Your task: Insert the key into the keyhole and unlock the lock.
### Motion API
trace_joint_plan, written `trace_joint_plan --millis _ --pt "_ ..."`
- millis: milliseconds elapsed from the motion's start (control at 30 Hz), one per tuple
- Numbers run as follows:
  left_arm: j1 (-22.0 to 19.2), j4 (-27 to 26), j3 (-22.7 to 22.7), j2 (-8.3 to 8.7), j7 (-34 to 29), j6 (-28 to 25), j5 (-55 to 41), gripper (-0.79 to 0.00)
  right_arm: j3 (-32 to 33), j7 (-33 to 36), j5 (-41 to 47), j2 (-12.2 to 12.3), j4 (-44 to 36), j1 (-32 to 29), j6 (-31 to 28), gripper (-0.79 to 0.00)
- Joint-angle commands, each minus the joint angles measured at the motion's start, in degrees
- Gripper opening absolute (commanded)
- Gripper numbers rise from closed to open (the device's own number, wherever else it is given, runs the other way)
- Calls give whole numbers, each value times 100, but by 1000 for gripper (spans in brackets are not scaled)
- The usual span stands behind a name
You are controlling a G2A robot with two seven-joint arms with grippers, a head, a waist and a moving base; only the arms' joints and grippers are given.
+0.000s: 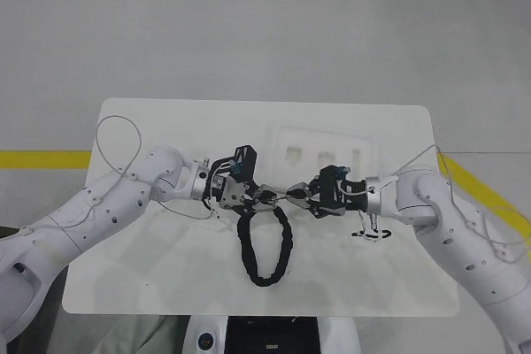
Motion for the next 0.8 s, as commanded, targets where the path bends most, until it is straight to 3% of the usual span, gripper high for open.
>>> trace_joint_plan --millis 0,267,667,700,733,767 --pt "-24 0 0 10 -42 0 47 -785 11 238 252 7 -54 -24 129 -785" --pt "-125 -63 0 73 -142 0 80 -785 70 973 1088 34 -331 -165 633 -785" --pt "-235 -112 -8 205 -310 0 131 -785 139 1454 1654 22 -490 -317 1187 -785" --pt "-237 -124 -14 216 -294 0 119 -785 144 1428 1679 17 -513 -334 1213 -529" --pt "-237 -136 -20 227 -272 0 107 -785 144 1424 1673 13 -529 -348 1226 -166" --pt "-238 -145 -24 238 -260 0 106 -785 155 1412 1648 10 -546 -354 1240 0"
